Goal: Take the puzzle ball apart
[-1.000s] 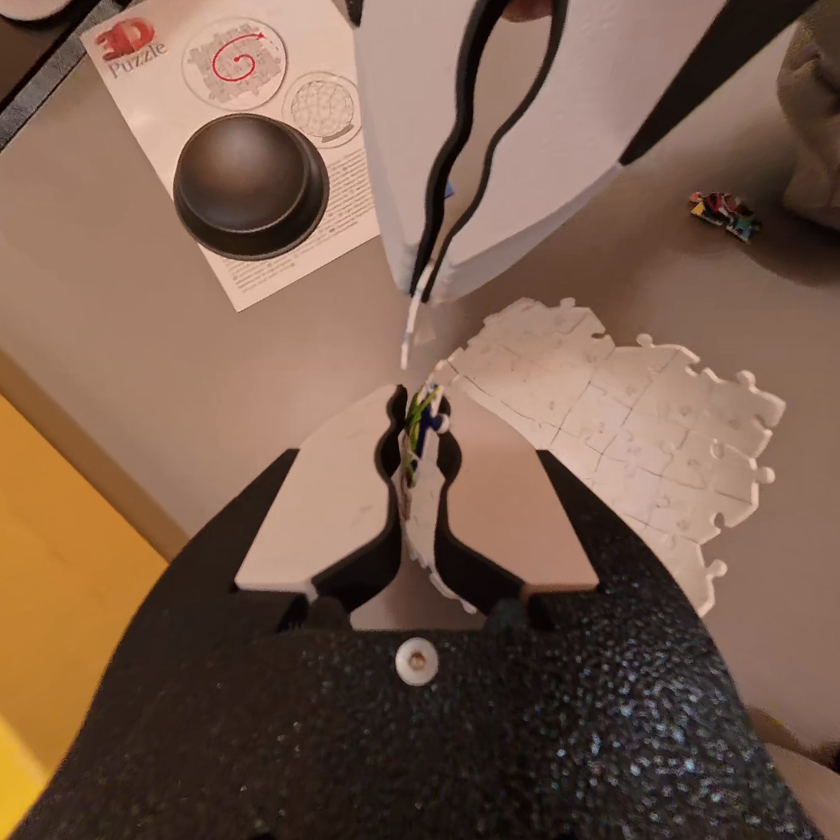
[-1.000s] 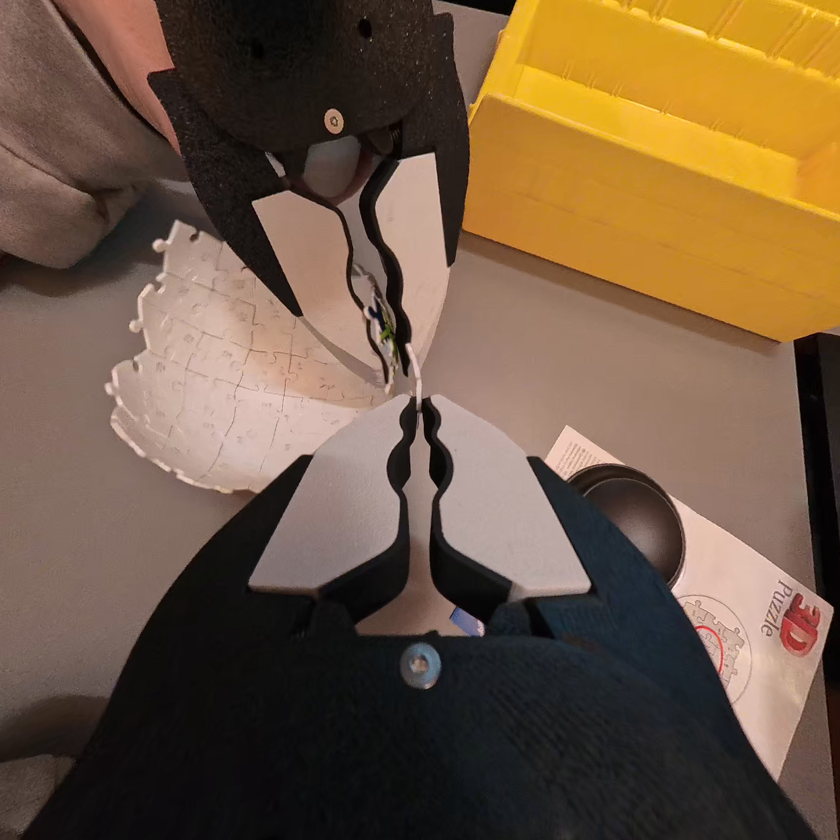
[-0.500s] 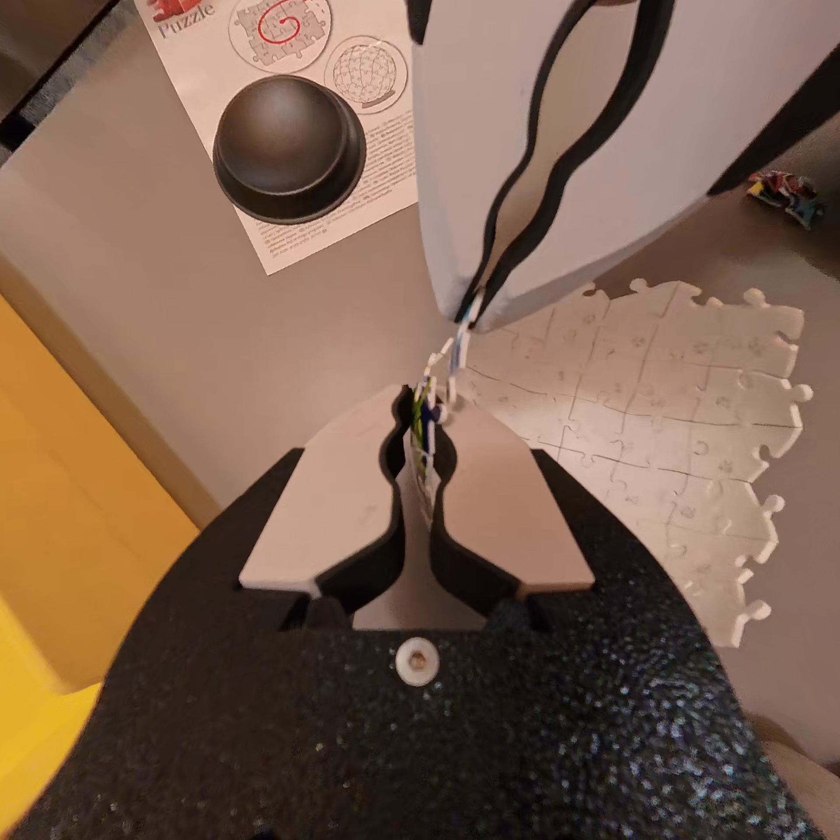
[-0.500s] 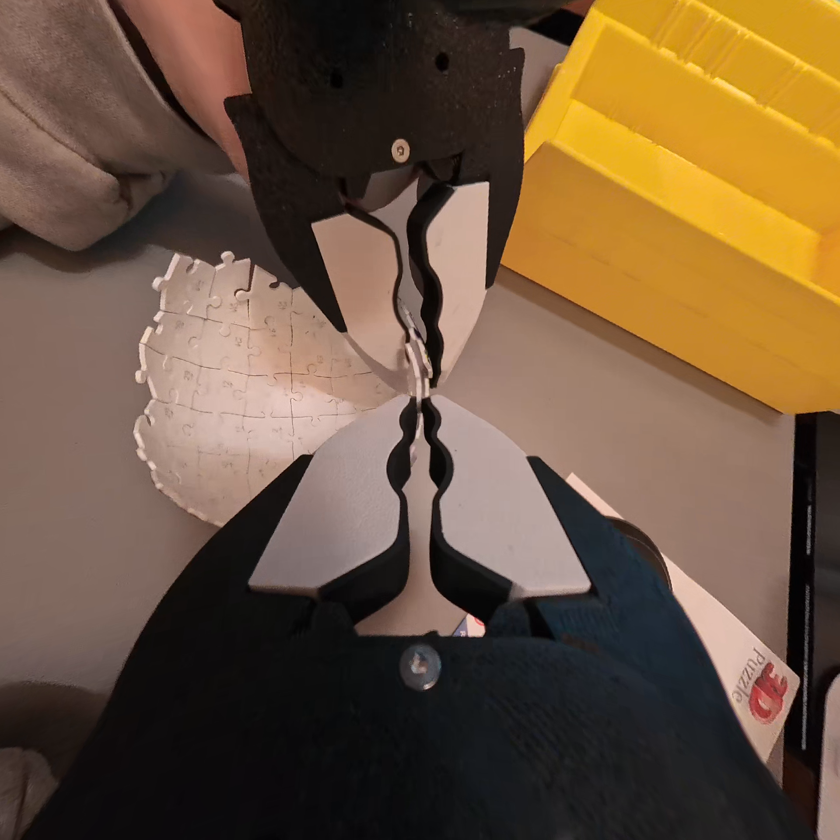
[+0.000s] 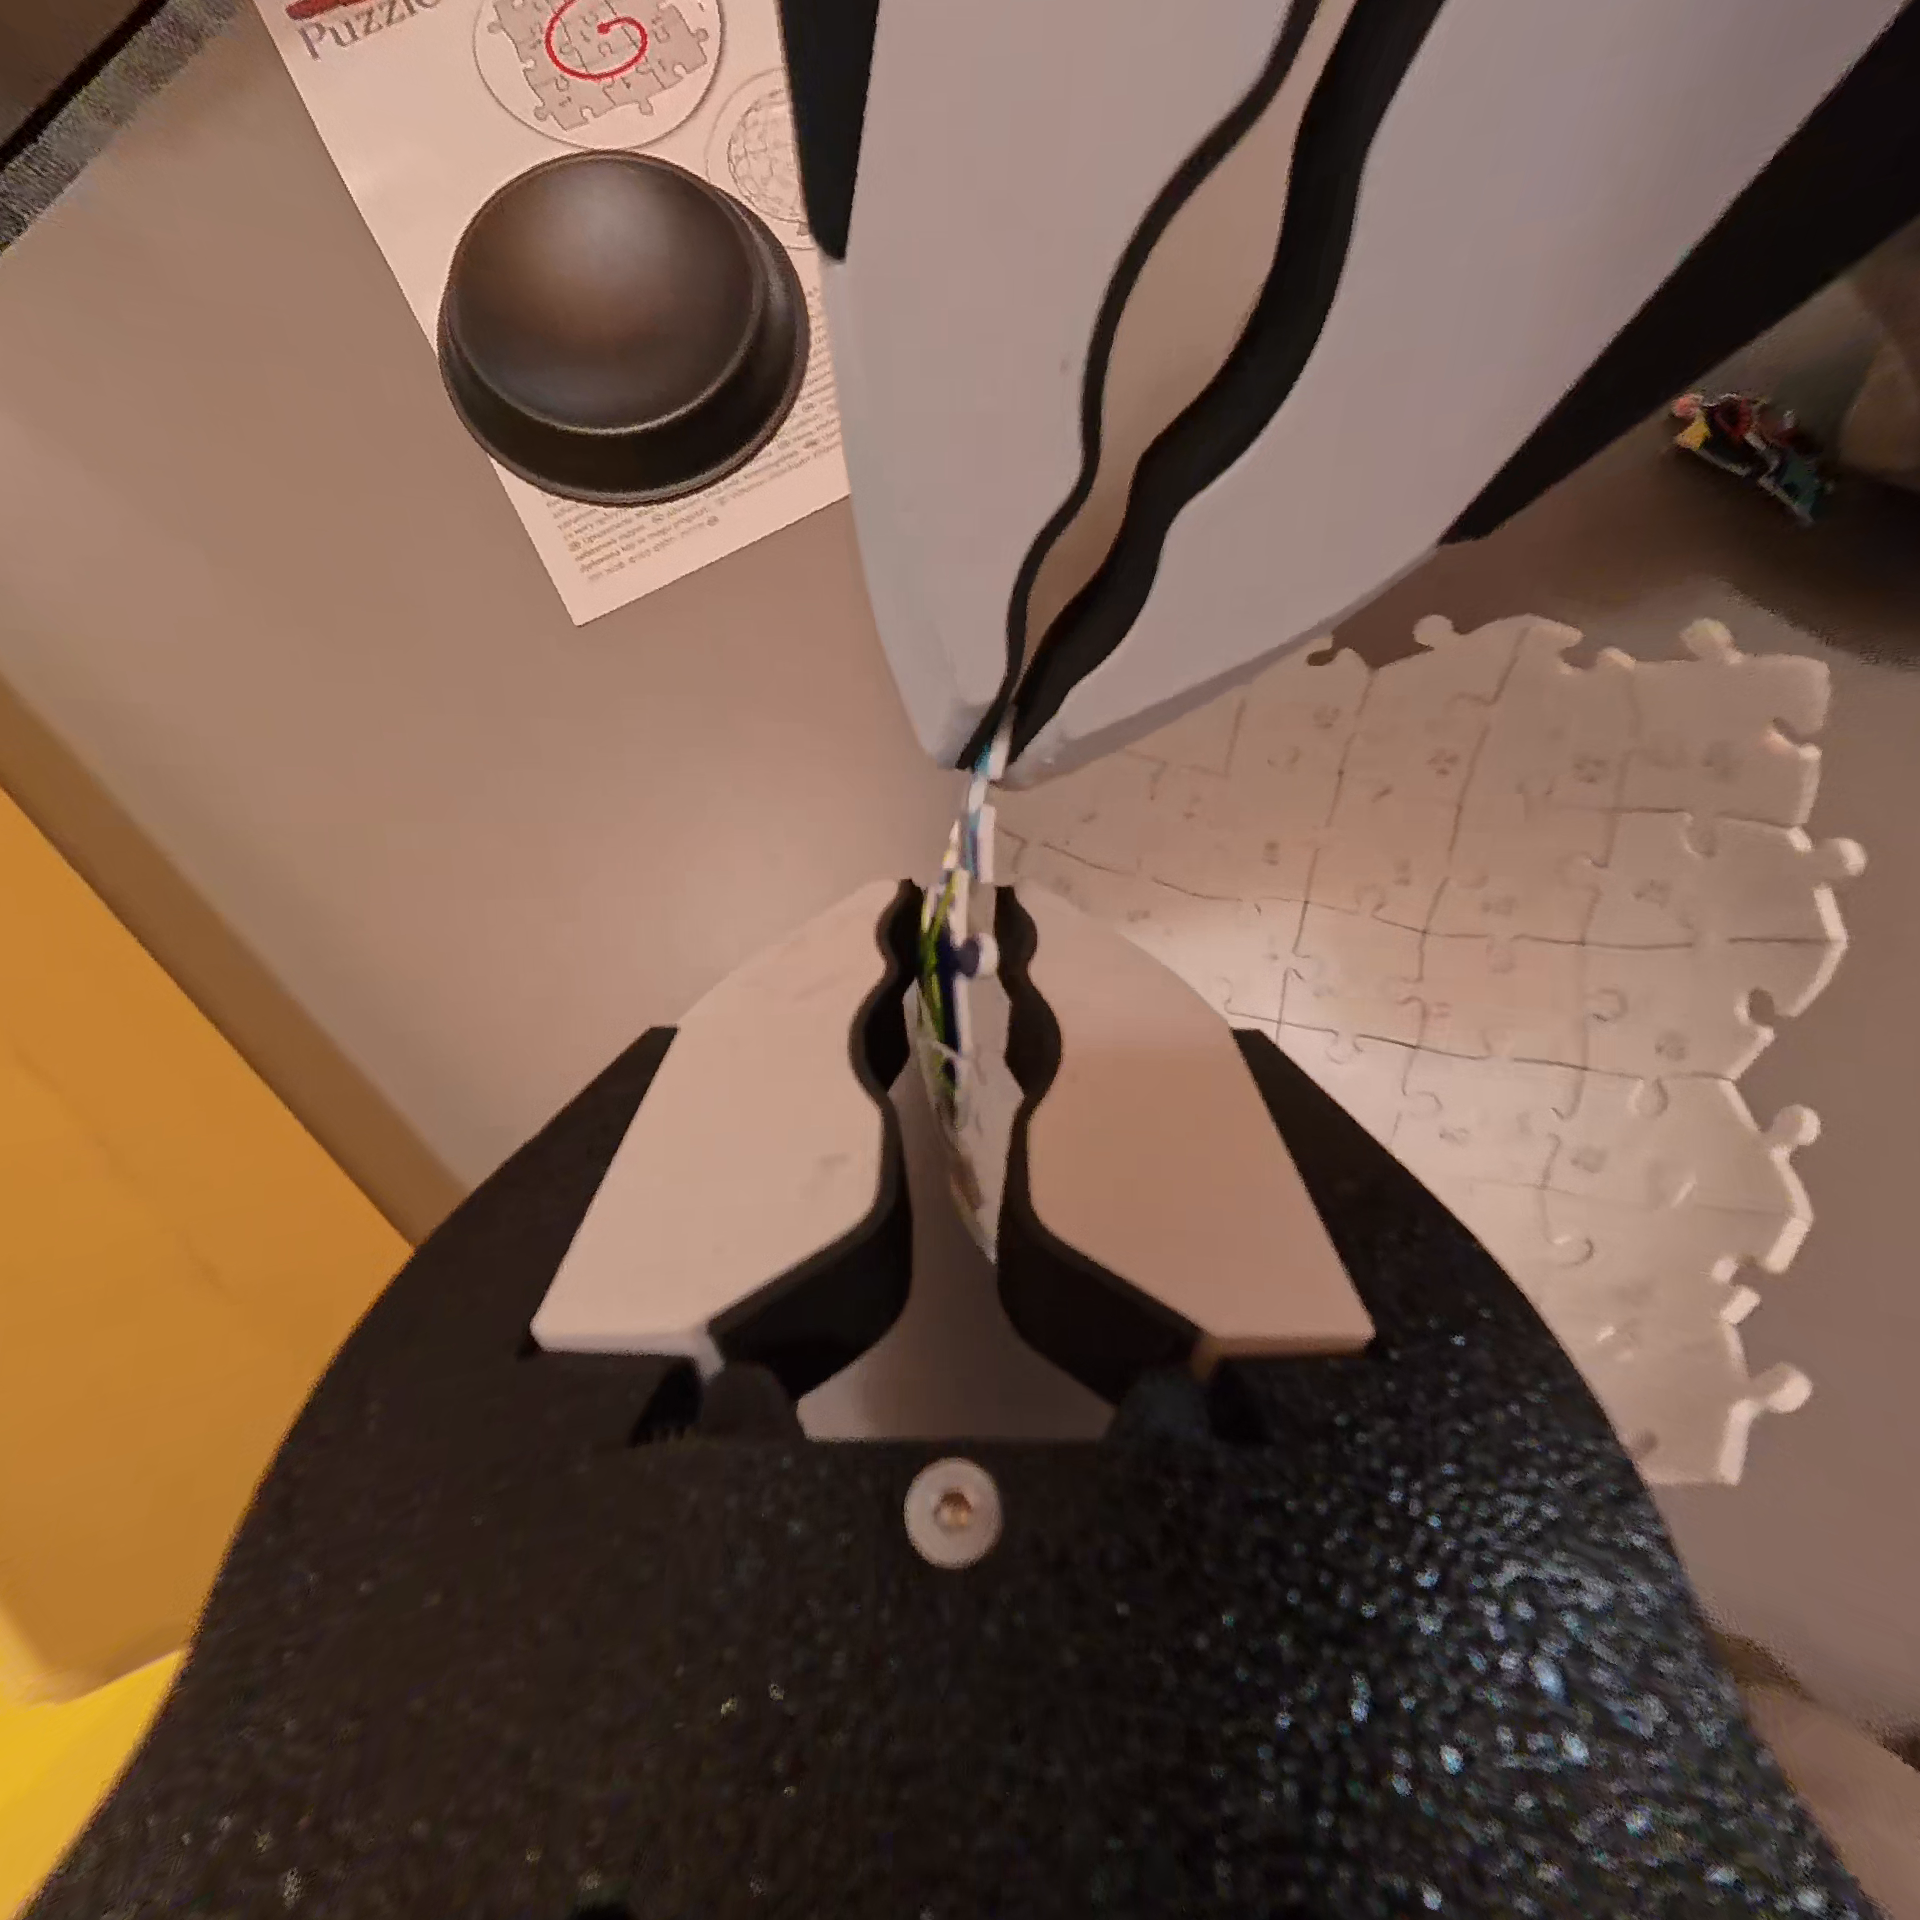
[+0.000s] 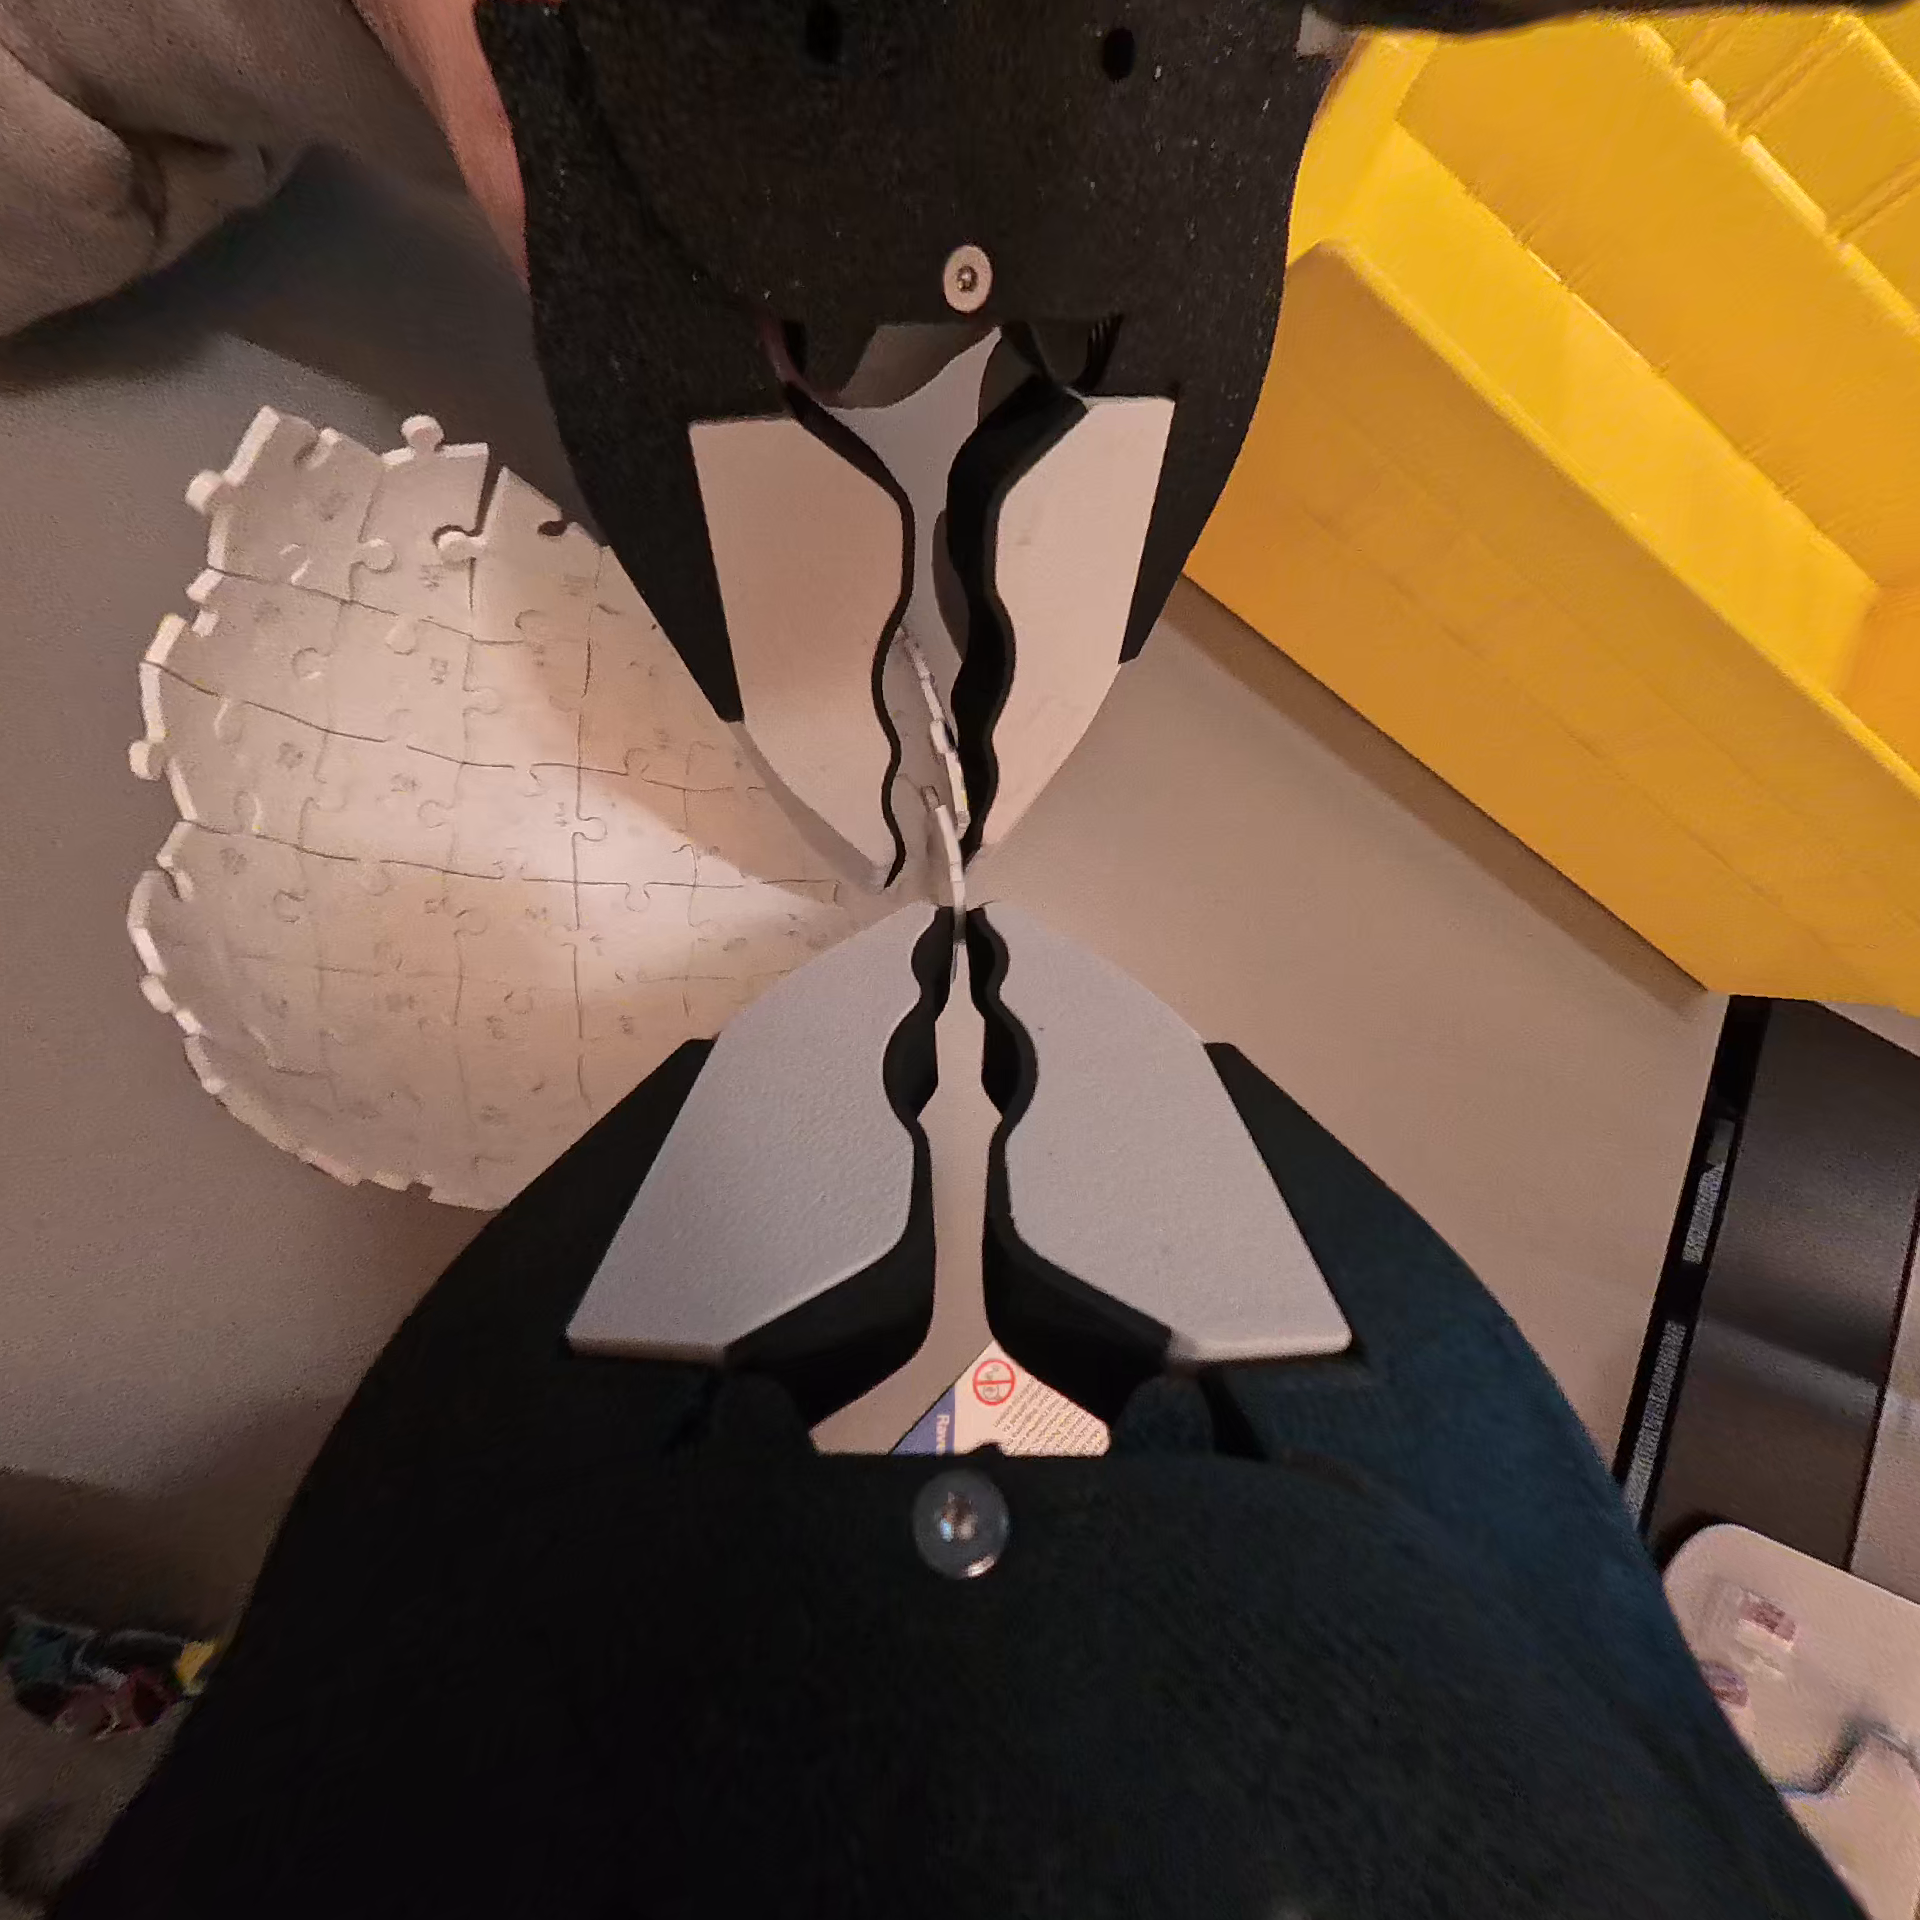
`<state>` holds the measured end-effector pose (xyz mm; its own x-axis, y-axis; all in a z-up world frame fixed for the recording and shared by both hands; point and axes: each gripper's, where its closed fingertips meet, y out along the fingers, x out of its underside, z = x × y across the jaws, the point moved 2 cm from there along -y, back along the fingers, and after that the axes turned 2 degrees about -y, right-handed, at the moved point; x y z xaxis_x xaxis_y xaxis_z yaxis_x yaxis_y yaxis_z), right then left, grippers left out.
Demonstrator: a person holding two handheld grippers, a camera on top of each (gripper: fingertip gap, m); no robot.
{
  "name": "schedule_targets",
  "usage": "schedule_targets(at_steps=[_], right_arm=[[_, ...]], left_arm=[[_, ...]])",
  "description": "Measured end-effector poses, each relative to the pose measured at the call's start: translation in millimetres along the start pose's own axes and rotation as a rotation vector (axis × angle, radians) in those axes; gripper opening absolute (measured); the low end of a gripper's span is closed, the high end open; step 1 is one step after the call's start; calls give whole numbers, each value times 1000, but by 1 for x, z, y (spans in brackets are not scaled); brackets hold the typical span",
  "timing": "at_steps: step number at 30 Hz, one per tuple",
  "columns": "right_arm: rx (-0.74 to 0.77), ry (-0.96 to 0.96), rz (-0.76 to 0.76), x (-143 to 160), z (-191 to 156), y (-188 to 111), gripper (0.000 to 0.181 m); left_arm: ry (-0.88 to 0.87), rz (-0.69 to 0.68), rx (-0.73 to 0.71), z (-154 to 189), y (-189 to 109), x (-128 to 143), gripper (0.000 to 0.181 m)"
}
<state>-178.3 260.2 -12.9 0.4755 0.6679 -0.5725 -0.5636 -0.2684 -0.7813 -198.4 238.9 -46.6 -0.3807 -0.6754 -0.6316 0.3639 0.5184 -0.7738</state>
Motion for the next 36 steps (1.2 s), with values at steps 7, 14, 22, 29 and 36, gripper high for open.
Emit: schedule_targets(at_steps=[7,14,22,29,36], right_arm=[[21,22,5,1,3,2,3],[49,77,10,0,5,2,3],[65,122,36,-2,8,1,3],[68,125,40,0,9,4,3],[74,135,40,3,12,4,3]], left_arm=[[-15,20,9,-4,2,1,9],[-3,11,-6,-5,4,2,12],[-1,1,-29,-7,5,4,12],[-6,16,-60,-11,1,2,25],[-38,62,-44,-11,-5,-1,12]])
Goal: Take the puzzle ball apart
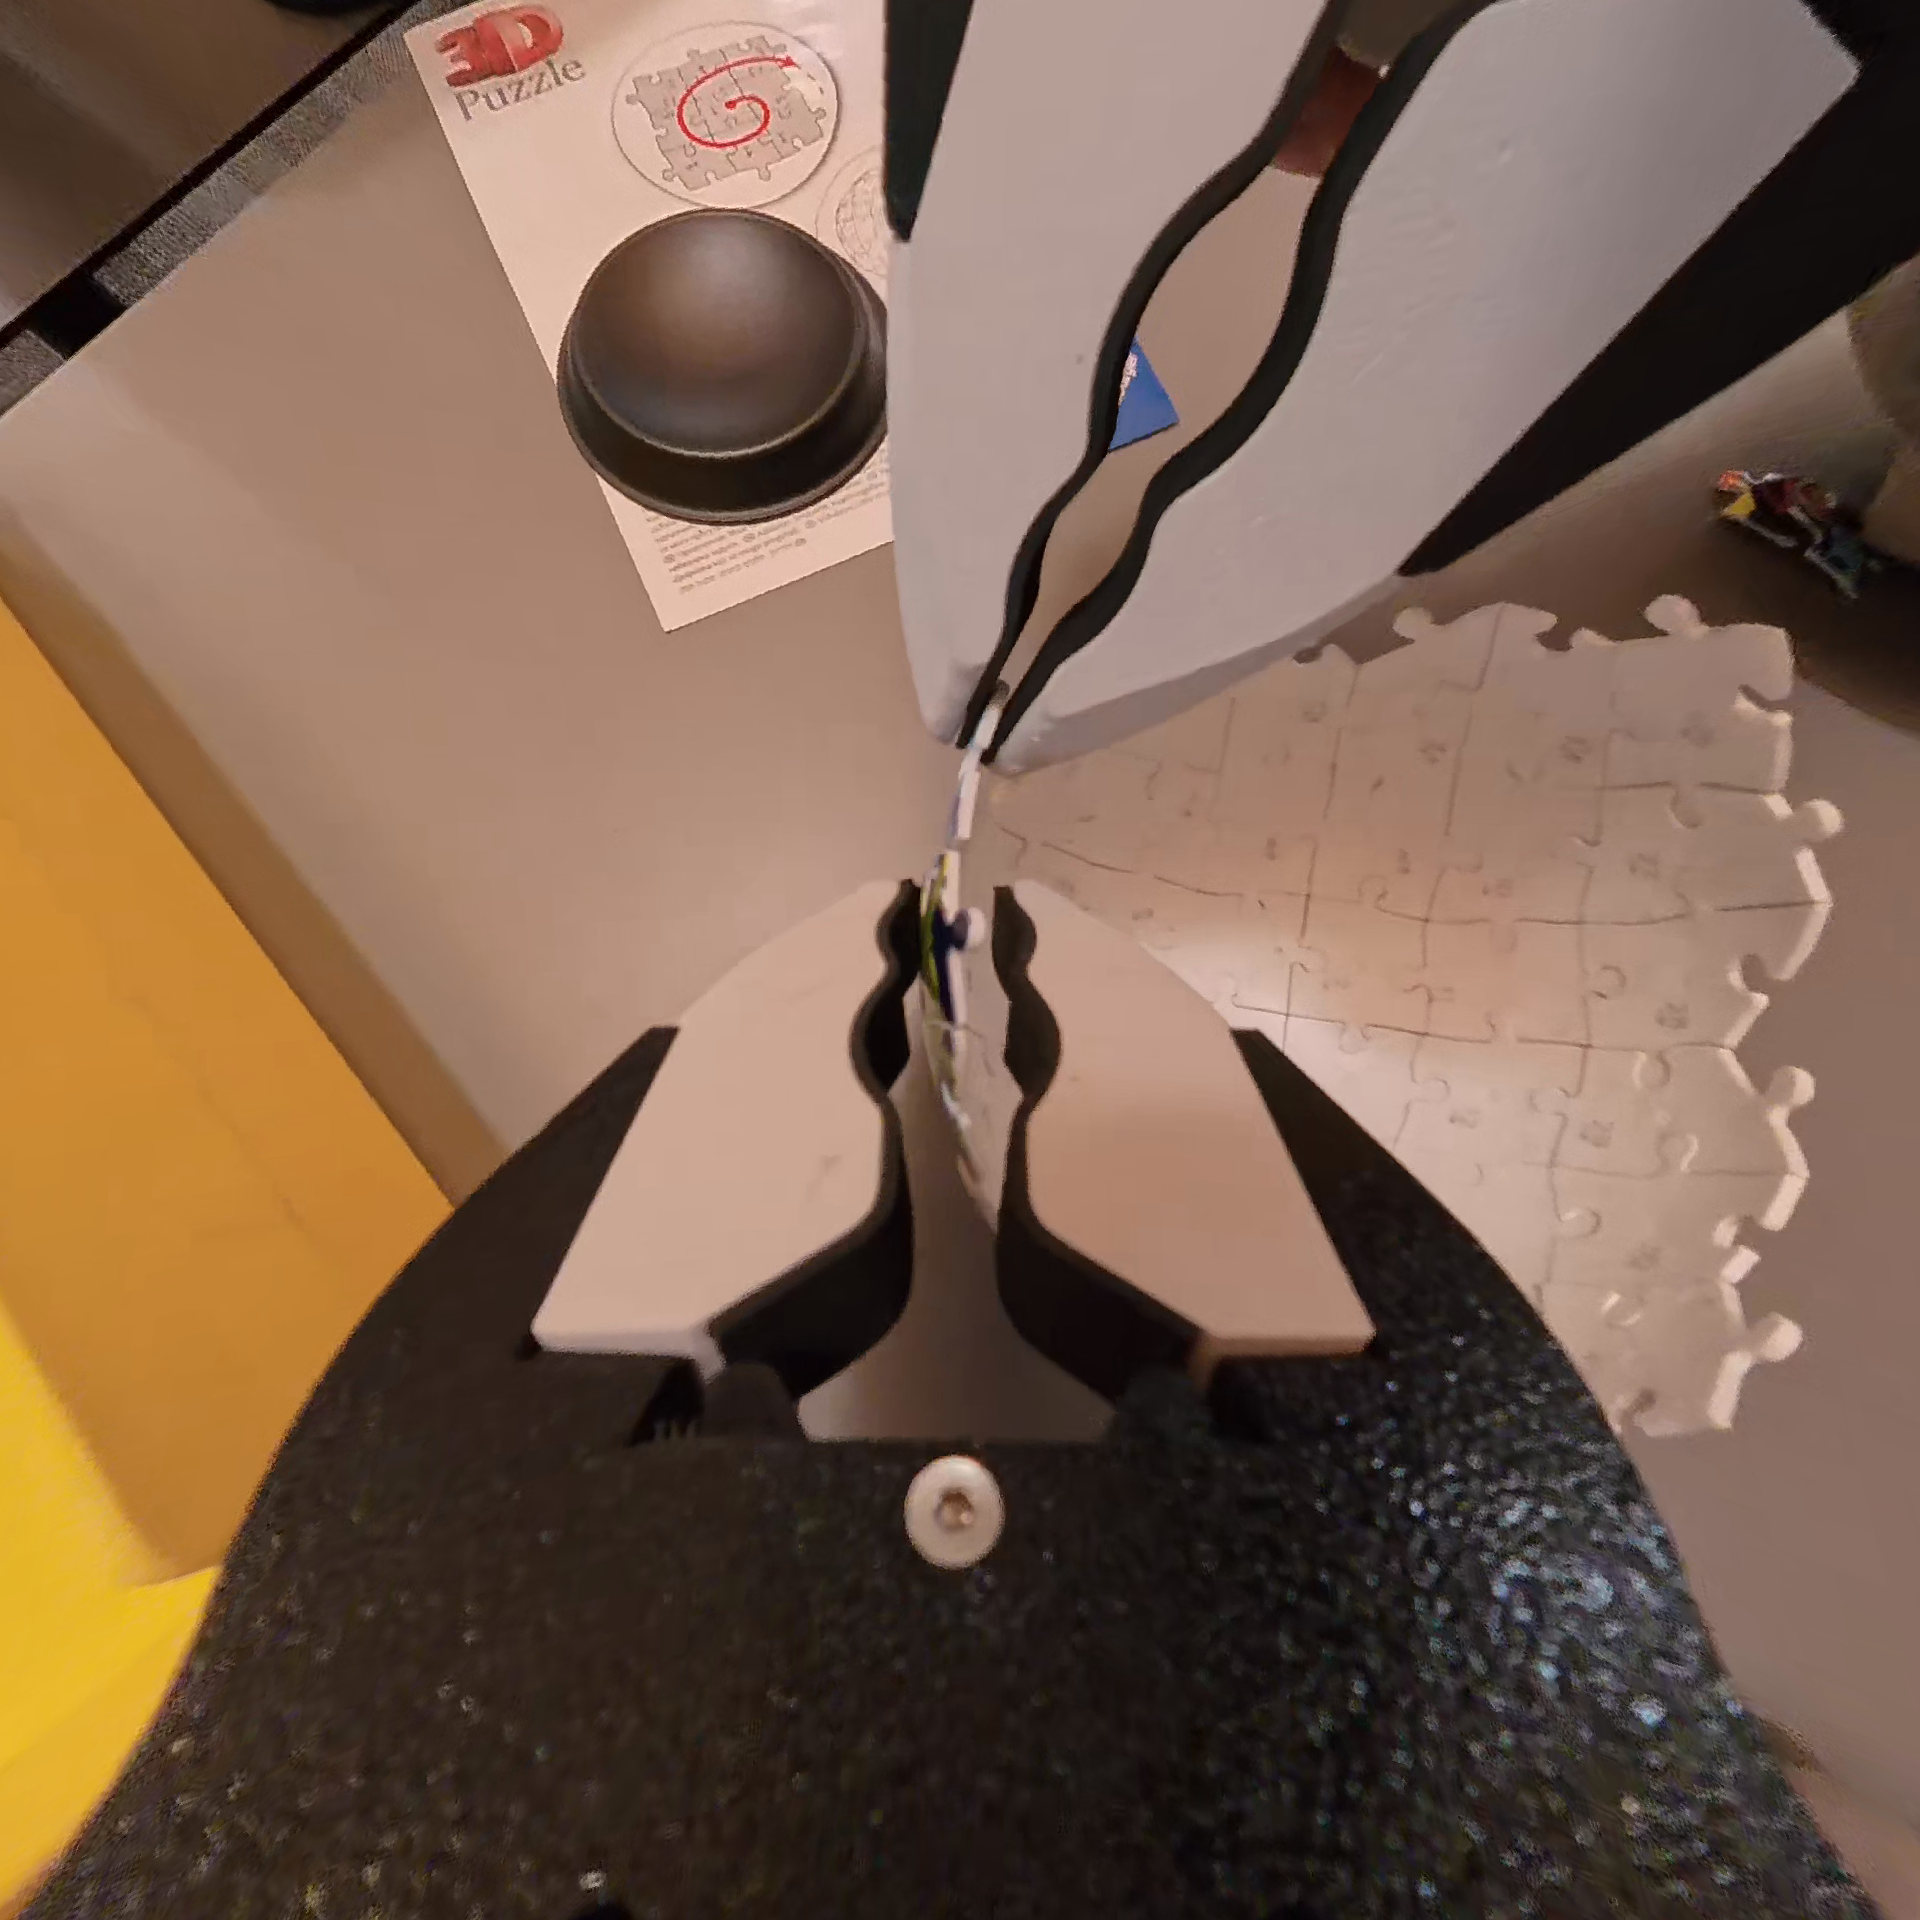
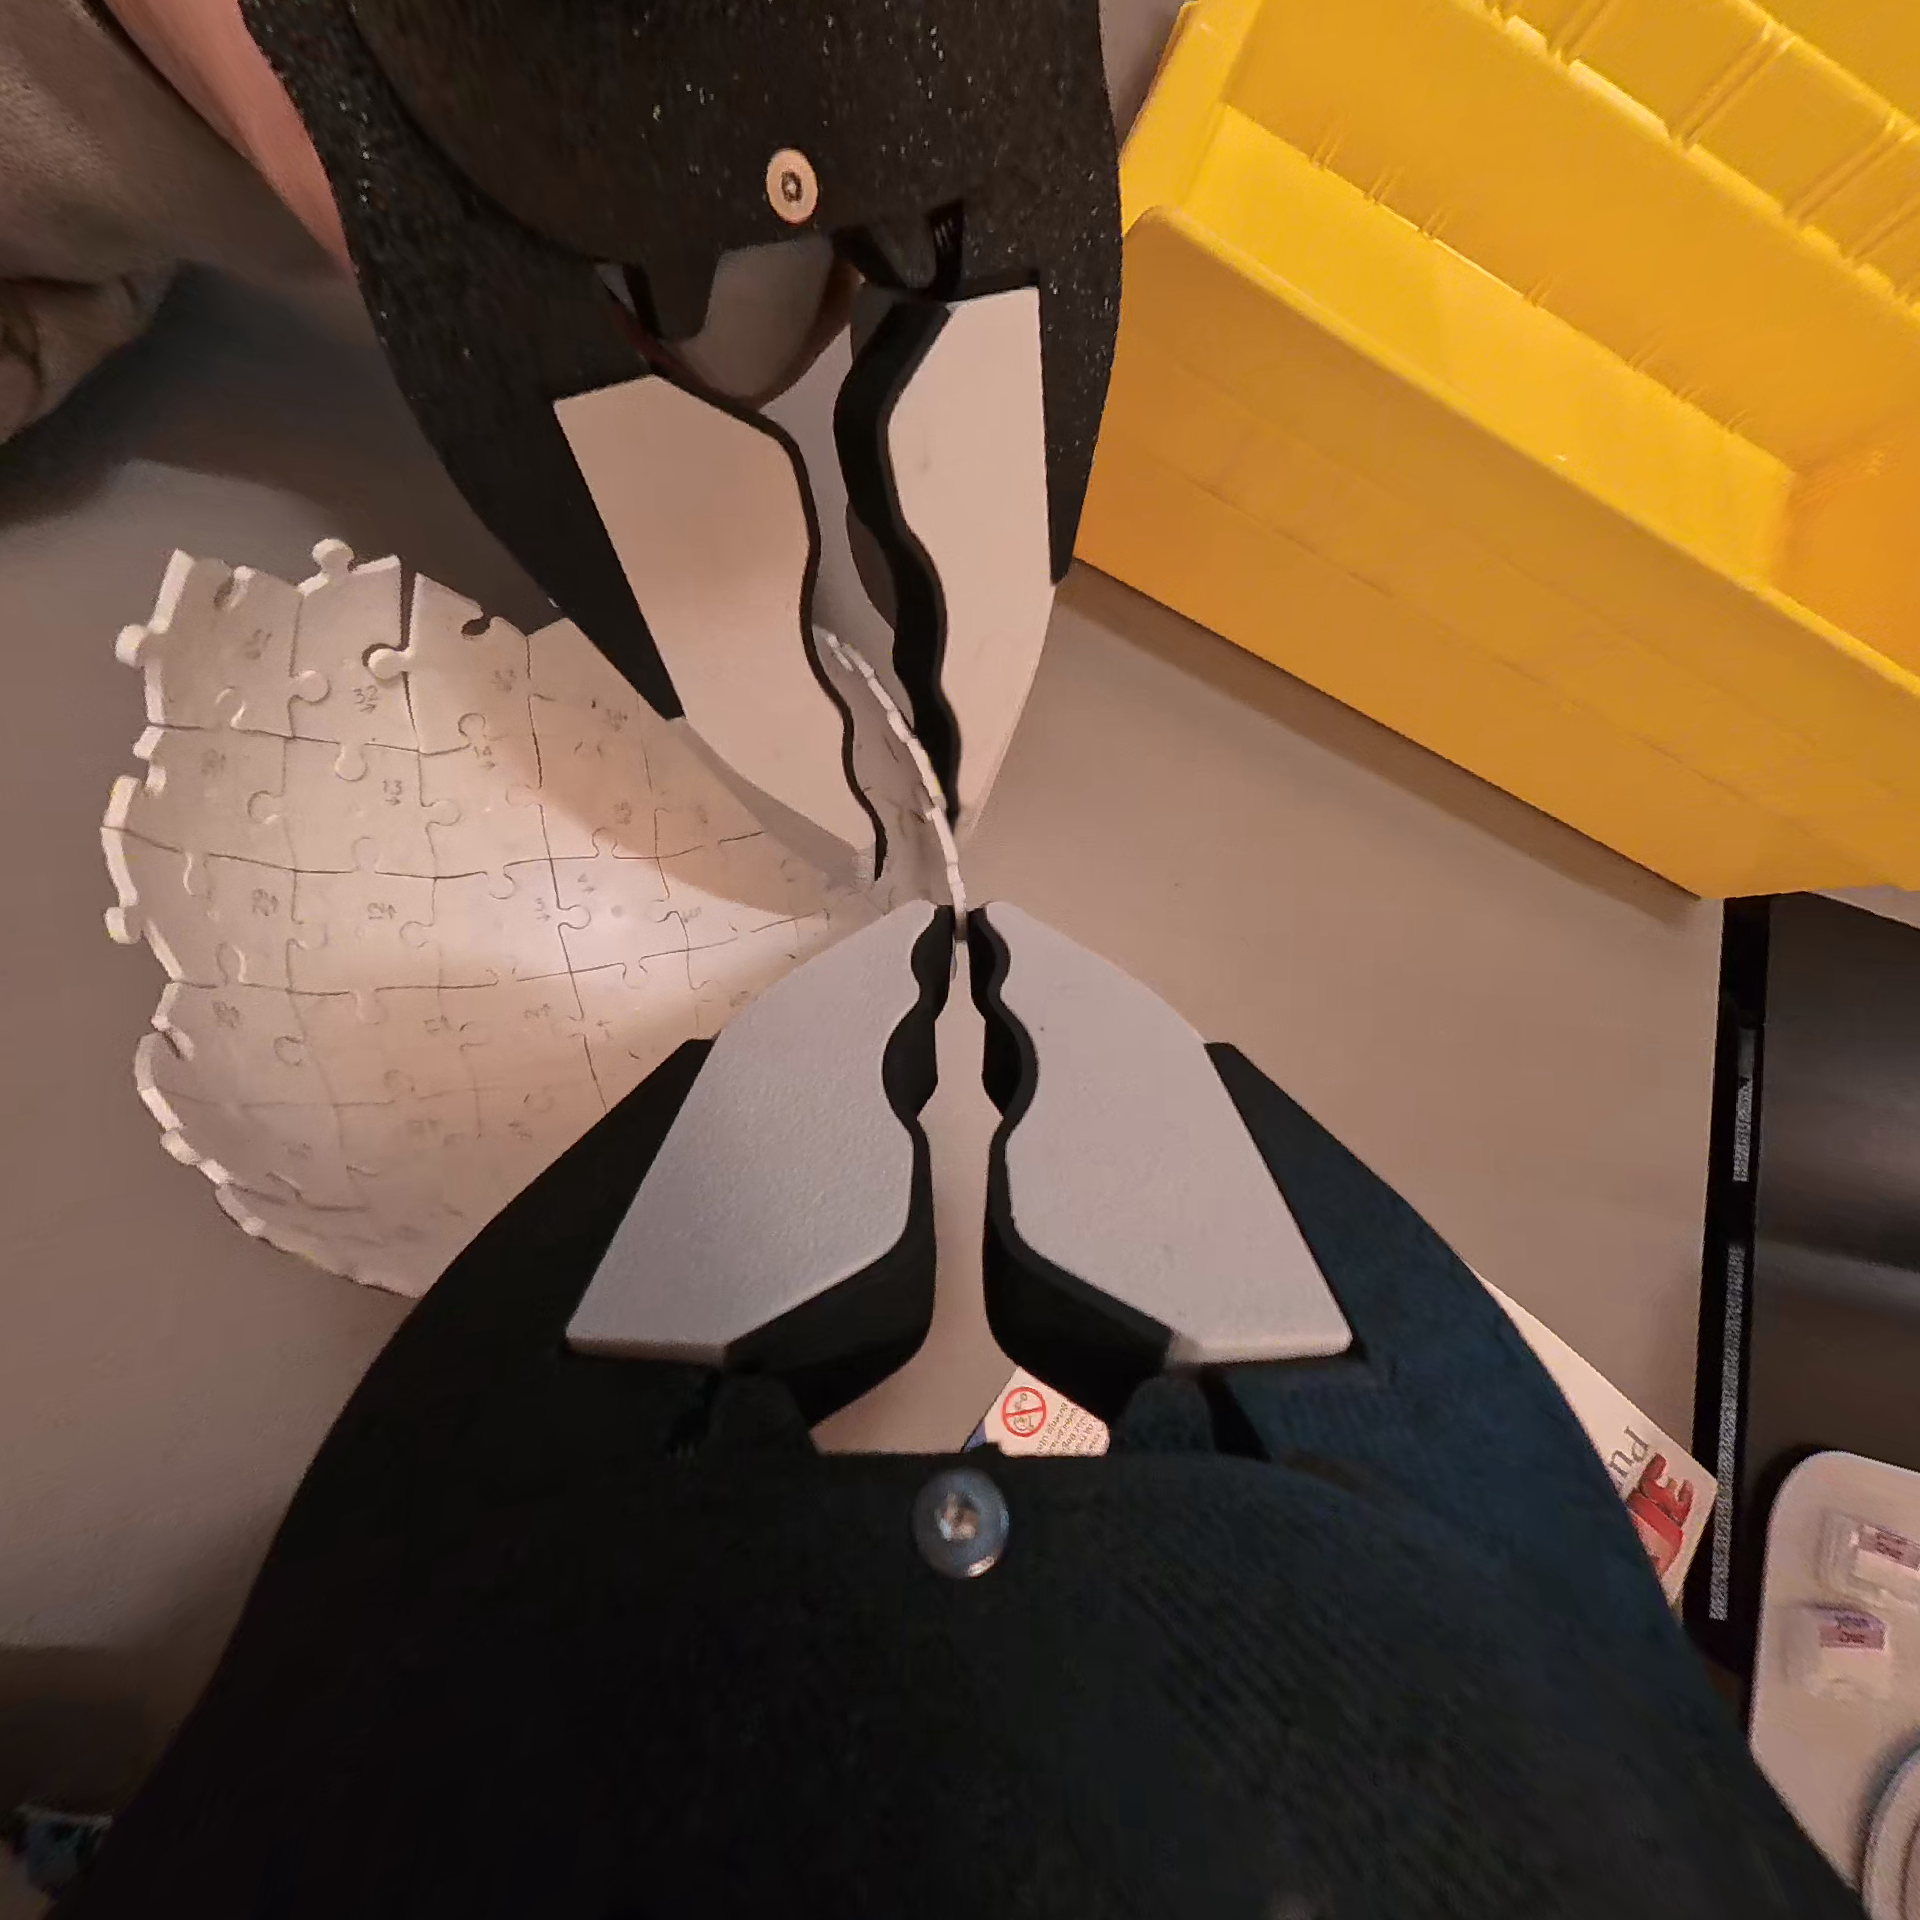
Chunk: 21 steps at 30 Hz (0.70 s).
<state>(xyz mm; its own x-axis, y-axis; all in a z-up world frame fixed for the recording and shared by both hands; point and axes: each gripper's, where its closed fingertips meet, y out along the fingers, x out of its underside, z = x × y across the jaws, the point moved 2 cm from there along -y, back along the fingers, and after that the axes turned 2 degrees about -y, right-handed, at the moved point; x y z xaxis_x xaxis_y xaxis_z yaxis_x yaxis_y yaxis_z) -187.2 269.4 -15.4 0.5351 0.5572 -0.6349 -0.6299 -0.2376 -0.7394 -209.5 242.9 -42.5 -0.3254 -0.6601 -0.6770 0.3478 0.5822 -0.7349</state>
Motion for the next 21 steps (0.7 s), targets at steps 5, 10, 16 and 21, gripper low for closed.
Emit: schedule_targets(at_steps=[5,10,16,21], right_arm=[[8,-4,0,1,2,1,3],[21,-5,-16,2,2,2,3],[26,-5,-24,3,2,2,3],[26,-8,-29,3,1,3,3]], left_arm=[[13,-4,-23,-2,1,0,11],[15,-9,-35,-4,2,0,10],[18,13,-43,-5,0,-2,10],[40,-5,-69,-7,0,-1,6]])
